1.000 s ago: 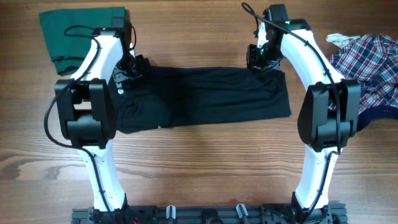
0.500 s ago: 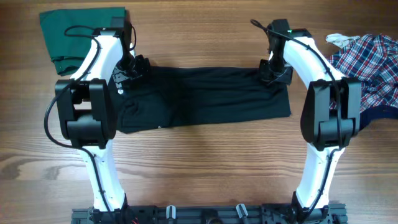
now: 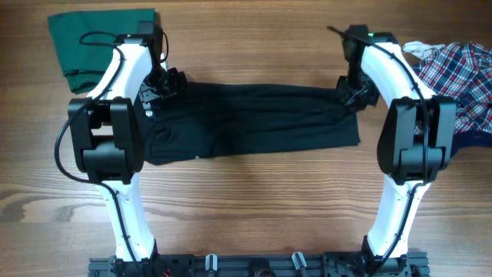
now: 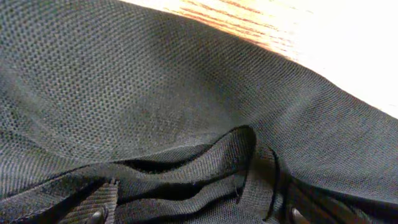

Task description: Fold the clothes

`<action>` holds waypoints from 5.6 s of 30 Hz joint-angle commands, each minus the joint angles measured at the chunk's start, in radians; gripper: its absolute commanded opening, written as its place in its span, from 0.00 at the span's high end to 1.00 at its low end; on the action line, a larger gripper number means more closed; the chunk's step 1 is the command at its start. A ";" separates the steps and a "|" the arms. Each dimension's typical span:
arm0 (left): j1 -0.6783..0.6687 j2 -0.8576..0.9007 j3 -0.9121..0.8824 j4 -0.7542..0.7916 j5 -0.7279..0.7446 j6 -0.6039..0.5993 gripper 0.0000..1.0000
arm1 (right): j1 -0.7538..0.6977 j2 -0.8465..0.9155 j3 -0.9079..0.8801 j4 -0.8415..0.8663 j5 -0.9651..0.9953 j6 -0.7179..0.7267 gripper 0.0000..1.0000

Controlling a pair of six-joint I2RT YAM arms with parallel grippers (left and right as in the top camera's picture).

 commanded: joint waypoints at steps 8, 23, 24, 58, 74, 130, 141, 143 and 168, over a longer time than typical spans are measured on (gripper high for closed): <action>0.005 -0.096 0.014 0.001 -0.061 0.025 0.05 | -0.008 0.012 0.173 -0.035 0.046 0.010 0.53; 0.056 -0.227 0.014 -0.175 -0.117 -0.112 0.00 | -0.008 0.012 0.173 0.015 -0.079 -0.072 0.00; 0.067 -0.227 0.014 -0.193 -0.113 -0.114 0.00 | -0.008 0.012 0.173 0.021 -0.079 -0.072 0.00; -0.052 -0.227 -0.042 -0.172 0.126 0.048 0.00 | -0.131 0.012 -0.146 0.098 -0.550 -0.613 0.00; -0.052 -0.227 -0.042 -0.164 0.127 0.048 0.00 | -0.077 0.012 -0.345 0.272 -0.544 -0.475 0.28; -0.052 -0.227 -0.042 -0.160 0.126 0.048 0.00 | -0.226 0.010 -0.089 0.028 -0.201 -0.198 0.96; -0.052 -0.227 -0.042 -0.153 0.126 0.048 0.00 | -0.111 -0.117 -0.089 0.077 -0.194 -0.165 0.96; -0.052 -0.227 -0.042 -0.152 0.126 0.048 0.00 | -0.111 -0.130 -0.089 0.074 -0.177 -0.164 0.96; -0.052 -0.227 -0.042 -0.153 0.126 0.048 0.00 | -0.103 -0.176 0.026 -0.127 0.051 -0.016 0.96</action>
